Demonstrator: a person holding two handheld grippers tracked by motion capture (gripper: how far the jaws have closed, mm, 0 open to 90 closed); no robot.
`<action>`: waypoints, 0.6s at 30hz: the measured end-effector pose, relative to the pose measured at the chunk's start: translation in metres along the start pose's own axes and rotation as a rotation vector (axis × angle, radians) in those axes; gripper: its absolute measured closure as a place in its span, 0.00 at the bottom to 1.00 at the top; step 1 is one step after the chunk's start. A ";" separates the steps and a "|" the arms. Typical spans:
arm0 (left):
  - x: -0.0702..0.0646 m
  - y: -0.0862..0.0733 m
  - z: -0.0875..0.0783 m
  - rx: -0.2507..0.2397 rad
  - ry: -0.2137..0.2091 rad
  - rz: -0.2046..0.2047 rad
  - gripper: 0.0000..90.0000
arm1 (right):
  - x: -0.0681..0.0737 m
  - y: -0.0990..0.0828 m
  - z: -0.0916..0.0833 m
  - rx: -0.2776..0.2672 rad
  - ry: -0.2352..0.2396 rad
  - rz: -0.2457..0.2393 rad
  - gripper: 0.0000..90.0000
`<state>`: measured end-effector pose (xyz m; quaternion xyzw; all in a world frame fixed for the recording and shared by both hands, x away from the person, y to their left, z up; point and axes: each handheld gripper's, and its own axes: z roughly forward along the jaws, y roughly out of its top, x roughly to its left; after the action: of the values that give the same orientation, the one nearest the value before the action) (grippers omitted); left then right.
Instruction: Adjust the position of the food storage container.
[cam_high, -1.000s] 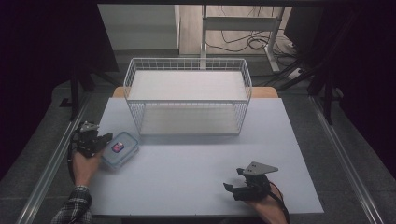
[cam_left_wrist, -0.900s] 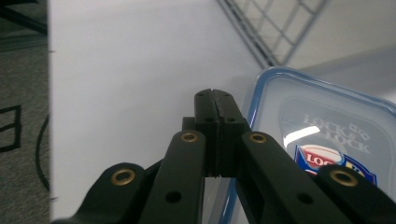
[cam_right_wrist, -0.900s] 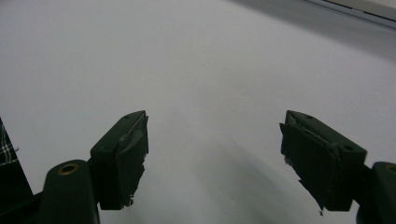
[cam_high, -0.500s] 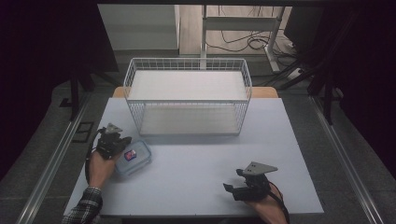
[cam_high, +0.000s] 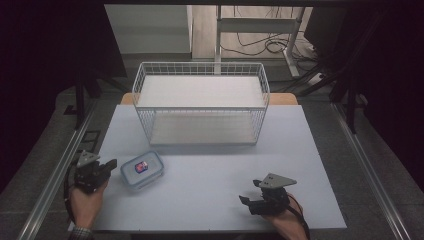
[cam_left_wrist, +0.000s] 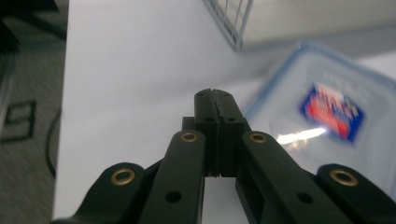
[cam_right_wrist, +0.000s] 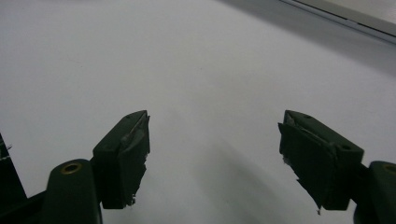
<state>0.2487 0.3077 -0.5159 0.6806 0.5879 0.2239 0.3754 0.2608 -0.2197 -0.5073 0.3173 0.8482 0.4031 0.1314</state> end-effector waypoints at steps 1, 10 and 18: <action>-0.002 -0.005 -0.001 0.011 0.001 -0.013 1.00 | 0.001 0.001 0.000 -0.001 -0.001 -0.005 0.28; -0.015 -0.003 0.011 0.043 0.027 -0.014 1.00 | -0.008 0.001 0.000 -0.002 0.004 0.023 0.37; -0.033 0.014 0.033 0.054 -0.022 0.041 1.00 | -0.008 0.005 0.000 0.001 -0.002 0.020 0.45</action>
<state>0.2752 0.2675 -0.5210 0.7047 0.5757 0.2081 0.3587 0.2693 -0.2224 -0.5043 0.3263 0.8451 0.4036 0.1279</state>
